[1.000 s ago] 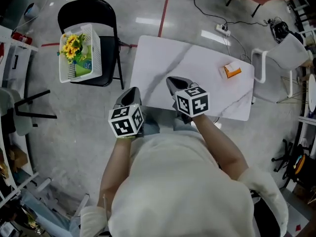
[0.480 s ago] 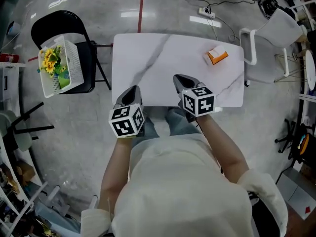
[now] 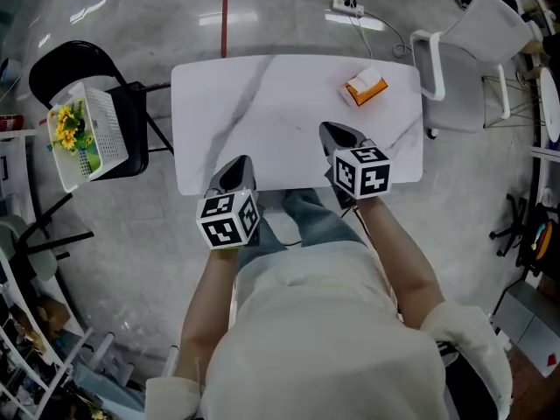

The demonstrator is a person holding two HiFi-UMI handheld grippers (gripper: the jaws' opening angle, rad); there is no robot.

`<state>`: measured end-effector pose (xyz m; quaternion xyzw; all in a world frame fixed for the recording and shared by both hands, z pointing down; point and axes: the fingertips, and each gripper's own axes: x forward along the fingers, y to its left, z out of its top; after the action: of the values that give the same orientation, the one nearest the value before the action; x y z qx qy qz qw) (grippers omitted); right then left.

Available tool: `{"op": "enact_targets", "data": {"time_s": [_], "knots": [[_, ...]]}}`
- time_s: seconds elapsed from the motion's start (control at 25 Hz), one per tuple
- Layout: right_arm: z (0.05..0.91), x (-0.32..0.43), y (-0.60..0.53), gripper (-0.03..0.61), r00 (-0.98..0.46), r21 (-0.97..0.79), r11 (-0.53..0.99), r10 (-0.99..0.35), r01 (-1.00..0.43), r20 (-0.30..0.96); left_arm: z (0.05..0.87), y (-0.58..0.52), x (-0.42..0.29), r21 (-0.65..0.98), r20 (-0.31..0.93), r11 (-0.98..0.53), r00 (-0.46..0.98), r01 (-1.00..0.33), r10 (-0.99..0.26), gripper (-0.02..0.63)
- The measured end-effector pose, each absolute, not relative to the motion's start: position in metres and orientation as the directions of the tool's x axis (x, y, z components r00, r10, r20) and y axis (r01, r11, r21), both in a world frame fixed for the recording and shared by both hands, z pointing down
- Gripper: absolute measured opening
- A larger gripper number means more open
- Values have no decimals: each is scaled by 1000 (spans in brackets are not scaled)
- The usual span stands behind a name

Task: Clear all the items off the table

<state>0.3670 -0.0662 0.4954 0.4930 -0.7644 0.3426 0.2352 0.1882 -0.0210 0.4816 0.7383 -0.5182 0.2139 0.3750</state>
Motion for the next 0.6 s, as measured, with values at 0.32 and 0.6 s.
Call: {"op": "enact_targets", "data": {"time_s": [0.32, 0.6], "knots": [[521, 432, -82, -2, -348, -274, 216, -594, -937, 725, 499, -28, 238, 329, 726, -200, 383, -923, -571, 9], [560, 480, -94, 0, -294, -264, 138, -574, -955, 764, 520, -34, 271, 325, 752, -204, 383, -924, -536, 9]]}}
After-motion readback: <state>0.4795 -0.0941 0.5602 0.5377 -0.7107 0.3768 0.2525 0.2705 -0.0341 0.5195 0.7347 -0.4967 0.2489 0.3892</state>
